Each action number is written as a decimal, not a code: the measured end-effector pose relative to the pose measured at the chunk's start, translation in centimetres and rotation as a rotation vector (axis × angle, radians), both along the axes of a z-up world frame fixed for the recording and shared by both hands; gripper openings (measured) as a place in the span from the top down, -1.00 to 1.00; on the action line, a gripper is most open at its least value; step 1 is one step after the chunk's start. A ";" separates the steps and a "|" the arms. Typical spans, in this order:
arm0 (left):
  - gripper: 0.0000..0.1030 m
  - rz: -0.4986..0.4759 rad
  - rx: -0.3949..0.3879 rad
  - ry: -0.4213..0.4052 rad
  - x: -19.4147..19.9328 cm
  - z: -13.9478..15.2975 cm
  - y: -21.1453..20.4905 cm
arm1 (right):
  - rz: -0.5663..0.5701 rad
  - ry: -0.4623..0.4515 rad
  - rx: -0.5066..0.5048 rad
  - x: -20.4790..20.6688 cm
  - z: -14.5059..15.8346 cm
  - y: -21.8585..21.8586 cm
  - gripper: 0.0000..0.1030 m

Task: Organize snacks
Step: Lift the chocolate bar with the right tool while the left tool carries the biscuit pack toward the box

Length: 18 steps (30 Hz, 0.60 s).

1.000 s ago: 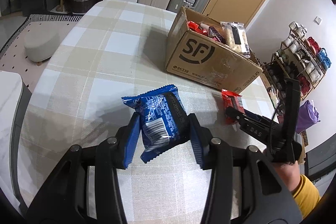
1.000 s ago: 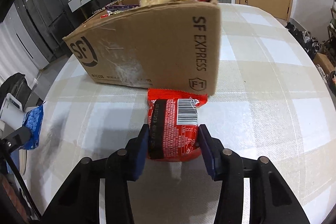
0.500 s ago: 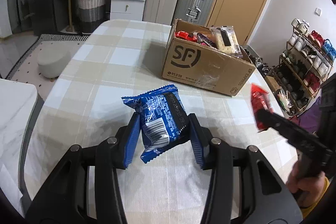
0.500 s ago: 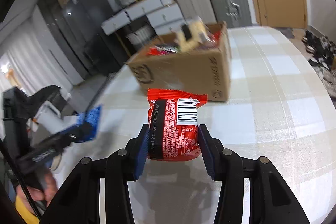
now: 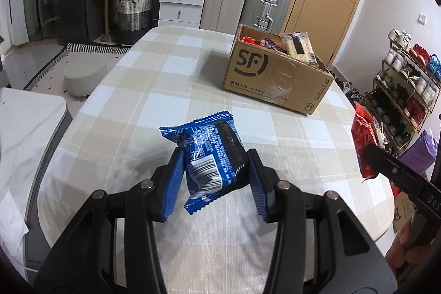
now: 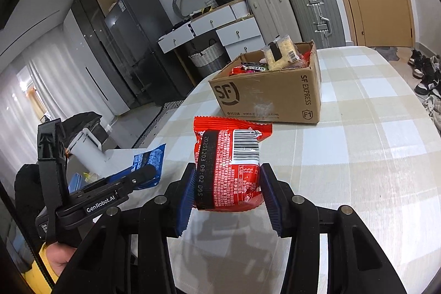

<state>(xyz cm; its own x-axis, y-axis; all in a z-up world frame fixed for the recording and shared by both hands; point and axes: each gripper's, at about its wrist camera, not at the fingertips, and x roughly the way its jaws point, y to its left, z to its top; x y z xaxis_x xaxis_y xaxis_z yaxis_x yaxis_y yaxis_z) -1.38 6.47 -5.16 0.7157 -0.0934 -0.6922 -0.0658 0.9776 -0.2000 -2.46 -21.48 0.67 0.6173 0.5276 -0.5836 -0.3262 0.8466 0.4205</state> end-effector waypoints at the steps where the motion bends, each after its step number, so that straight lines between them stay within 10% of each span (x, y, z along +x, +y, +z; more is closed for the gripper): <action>1: 0.18 0.001 0.001 -0.001 -0.1 0.0 0.0 | 0.000 0.000 0.003 -0.3 0.1 0.0 0.10; 18: 0.18 -0.057 -0.047 -0.026 2.3 4.4 0.1 | 0.026 -0.088 0.036 1.0 6.6 0.4 0.10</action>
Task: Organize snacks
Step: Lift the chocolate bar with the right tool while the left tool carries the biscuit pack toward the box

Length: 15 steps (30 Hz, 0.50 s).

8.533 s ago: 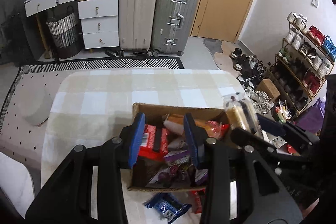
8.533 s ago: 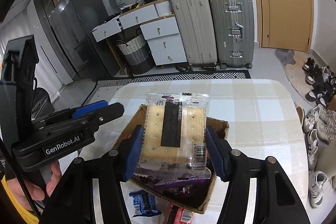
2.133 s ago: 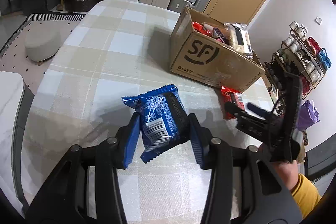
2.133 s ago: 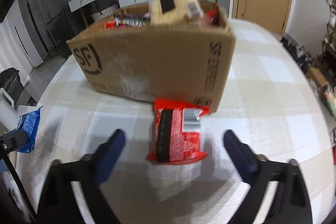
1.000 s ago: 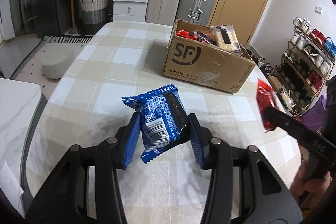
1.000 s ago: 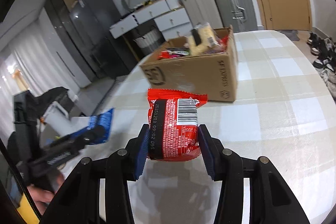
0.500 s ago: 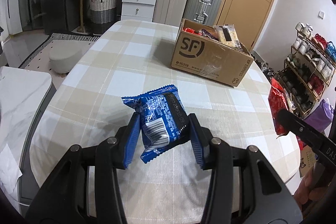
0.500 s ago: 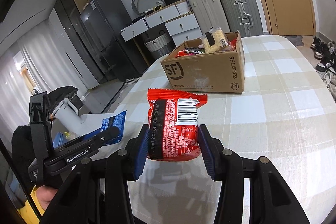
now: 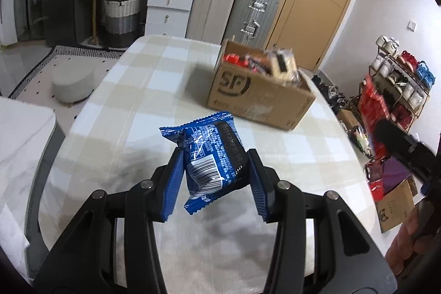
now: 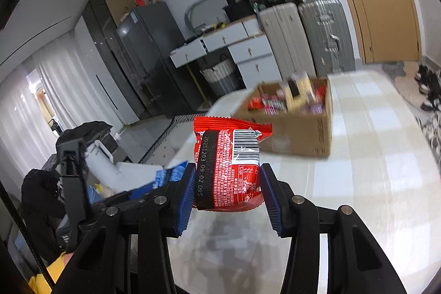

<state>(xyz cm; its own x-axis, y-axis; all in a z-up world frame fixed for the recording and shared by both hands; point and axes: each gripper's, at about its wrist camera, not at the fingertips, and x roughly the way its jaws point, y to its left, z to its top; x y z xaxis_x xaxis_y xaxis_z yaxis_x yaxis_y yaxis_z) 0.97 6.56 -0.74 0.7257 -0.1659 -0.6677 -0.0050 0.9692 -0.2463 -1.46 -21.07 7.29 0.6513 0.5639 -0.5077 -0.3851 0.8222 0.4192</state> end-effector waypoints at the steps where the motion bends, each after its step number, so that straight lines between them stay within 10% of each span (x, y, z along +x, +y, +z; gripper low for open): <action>1: 0.18 0.001 0.011 -0.009 0.4 0.7 -0.1 | 0.005 -0.014 -0.001 0.3 0.9 0.1 0.10; 15: 0.18 -0.062 0.057 -0.025 11.8 9.9 -2.0 | -0.053 -0.092 -0.063 10.0 10.9 0.2 0.10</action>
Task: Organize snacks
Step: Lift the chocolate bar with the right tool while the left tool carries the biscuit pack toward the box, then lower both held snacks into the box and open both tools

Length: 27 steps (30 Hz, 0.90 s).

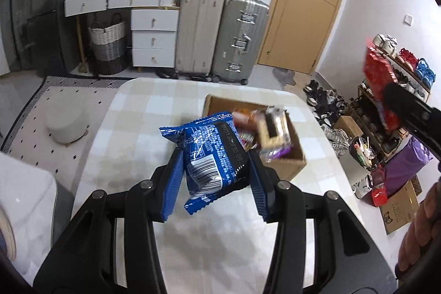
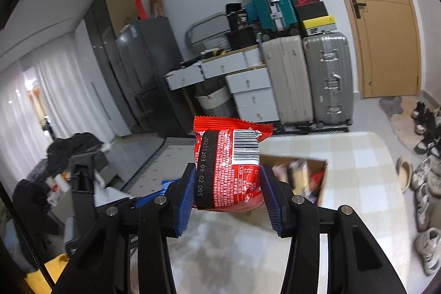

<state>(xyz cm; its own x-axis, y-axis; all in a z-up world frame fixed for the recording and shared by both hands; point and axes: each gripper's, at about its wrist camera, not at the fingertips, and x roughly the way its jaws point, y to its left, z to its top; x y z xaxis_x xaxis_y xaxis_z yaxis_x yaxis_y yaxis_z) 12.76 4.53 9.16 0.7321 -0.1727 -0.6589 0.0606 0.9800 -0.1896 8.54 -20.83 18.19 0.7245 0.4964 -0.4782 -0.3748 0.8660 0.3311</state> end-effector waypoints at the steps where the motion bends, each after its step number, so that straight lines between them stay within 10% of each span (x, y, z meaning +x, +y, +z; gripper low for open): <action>1: 0.18 -0.006 -0.003 0.007 1.2 0.3 -0.3 | -0.008 0.007 -0.004 0.9 0.1 0.0 0.10; 15: 0.18 -0.123 -0.031 0.203 16.3 -3.8 -5.5 | -0.042 0.176 -0.147 13.9 -5.7 0.7 0.10; 27: 0.18 -0.153 -0.057 0.255 20.0 -8.9 -6.8 | -0.023 0.259 -0.197 16.9 -11.8 0.6 0.10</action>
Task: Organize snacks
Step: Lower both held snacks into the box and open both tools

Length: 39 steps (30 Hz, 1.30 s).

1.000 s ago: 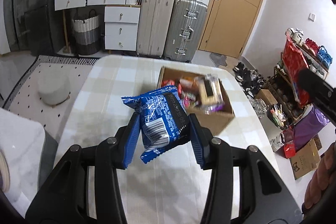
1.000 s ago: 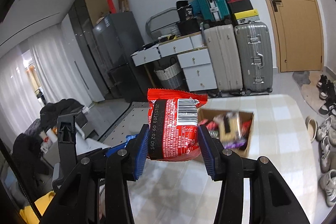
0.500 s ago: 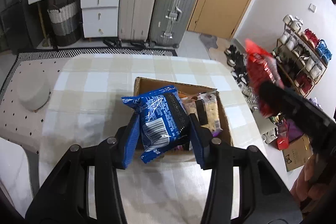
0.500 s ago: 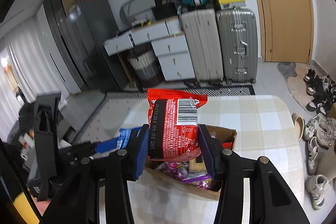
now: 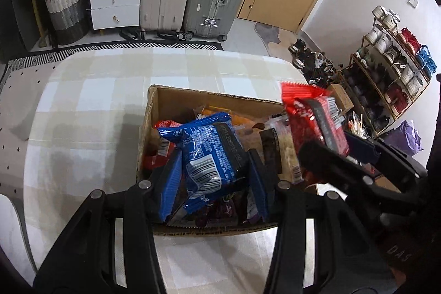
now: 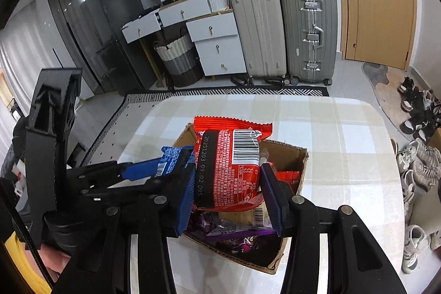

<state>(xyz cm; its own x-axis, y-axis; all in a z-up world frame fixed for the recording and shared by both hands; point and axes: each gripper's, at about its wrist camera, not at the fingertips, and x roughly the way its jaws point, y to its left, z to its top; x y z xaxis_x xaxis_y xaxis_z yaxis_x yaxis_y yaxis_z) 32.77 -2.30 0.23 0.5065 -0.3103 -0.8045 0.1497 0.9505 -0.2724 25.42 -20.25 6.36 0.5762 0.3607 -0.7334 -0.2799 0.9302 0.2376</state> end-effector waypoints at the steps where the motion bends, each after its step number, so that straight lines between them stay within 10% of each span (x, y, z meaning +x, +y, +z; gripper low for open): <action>1: 0.17 0.004 -0.001 0.002 0.2 -0.3 0.2 | 0.003 0.002 -0.006 0.0 -0.2 0.1 0.10; 39: -0.11 0.153 -0.080 0.017 -3.3 0.4 8.8 | -0.004 0.039 -0.067 0.1 -2.0 2.8 0.10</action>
<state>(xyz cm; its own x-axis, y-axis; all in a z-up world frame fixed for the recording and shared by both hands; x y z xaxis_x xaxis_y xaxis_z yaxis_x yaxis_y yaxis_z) 29.45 6.54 0.61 0.5390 -0.2944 -0.7892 -0.0002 0.9369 -0.3496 25.48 -17.43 4.41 0.5476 0.3078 -0.7781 -0.2678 0.9454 0.1856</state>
